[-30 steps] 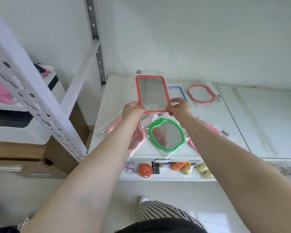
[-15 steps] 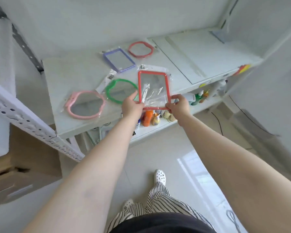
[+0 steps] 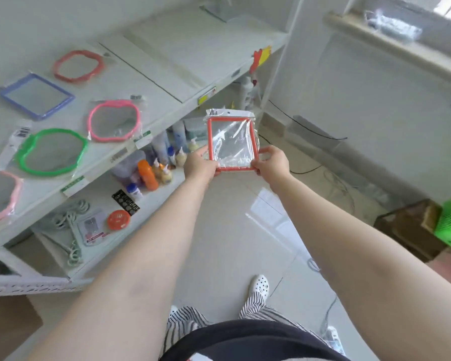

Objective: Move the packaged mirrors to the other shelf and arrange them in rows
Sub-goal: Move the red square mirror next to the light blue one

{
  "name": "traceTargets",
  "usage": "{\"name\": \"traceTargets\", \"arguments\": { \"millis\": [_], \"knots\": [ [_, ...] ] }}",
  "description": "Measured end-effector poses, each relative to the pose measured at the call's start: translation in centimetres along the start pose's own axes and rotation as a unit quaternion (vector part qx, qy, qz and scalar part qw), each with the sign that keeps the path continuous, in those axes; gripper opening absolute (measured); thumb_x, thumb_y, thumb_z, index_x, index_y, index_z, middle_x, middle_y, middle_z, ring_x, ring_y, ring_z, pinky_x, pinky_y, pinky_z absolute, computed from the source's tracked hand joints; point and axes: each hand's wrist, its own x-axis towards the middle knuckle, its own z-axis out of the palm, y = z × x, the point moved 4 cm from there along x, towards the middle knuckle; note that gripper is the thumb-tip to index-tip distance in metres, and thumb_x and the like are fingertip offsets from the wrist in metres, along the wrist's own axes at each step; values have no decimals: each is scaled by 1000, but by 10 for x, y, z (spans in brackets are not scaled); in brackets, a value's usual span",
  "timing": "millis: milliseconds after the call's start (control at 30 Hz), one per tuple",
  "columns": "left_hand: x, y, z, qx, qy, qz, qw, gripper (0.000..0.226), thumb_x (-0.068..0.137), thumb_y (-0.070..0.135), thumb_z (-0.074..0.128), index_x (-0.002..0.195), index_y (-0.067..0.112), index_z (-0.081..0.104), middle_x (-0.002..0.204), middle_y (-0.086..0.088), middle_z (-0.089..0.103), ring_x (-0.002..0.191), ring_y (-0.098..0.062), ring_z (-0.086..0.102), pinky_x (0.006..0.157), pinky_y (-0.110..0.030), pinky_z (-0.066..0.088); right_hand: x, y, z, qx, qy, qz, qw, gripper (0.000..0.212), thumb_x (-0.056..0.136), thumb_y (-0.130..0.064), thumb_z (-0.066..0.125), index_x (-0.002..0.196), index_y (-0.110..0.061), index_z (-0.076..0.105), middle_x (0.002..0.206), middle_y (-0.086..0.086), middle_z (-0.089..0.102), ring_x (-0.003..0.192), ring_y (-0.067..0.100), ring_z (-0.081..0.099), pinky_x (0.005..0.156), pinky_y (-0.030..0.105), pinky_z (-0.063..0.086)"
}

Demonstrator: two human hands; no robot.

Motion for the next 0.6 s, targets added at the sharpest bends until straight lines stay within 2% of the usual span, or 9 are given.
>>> {"name": "traceTargets", "arguments": {
  "millis": [100, 200, 333, 433, 600],
  "knots": [
    [0, -7, 68, 3, -25, -25, 999, 61, 81, -7, 62, 135, 20, 54, 110, -2, 68, 78, -17, 66, 66, -24, 59, 29, 41, -45, -14, 1, 35, 999, 30, 84, -8, 66, 113, -15, 59, 98, 12, 70, 72, 24, 65, 79, 43, 59],
    [0, -14, 124, 11, -34, -50, 998, 63, 81, -5, 63, 136, 22, 52, 120, -8, 67, 81, -18, 68, 68, -25, 59, 56, 73, -82, -19, -1, 54, 998, 31, 83, -8, 67, 112, -15, 60, 102, 13, 70, 77, 28, 69, 82, 46, 59],
    [7, -8, 173, 20, -35, -58, 997, 66, 79, -10, 61, 138, 20, 51, 121, -13, 66, 77, -21, 67, 73, -31, 61, 88, 91, -118, -25, -5, 54, 998, 35, 78, -9, 69, 112, -15, 61, 107, 8, 67, 92, 32, 70, 84, 47, 57],
    [20, 6, 192, 31, -39, -59, 997, 66, 80, -9, 60, 137, 22, 51, 123, -12, 65, 80, -21, 69, 69, -27, 61, 107, 94, -131, -7, -12, 59, 998, 35, 79, -6, 68, 113, -13, 61, 99, 7, 66, 87, 33, 72, 83, 47, 58],
    [46, 26, 217, 59, -46, -59, 995, 67, 80, -8, 60, 138, 24, 50, 123, -8, 66, 82, -22, 72, 76, -32, 62, 142, 90, -146, 0, -12, 61, 998, 37, 81, -7, 68, 116, -13, 59, 99, 12, 71, 74, 25, 70, 81, 43, 59]
  ]
}}
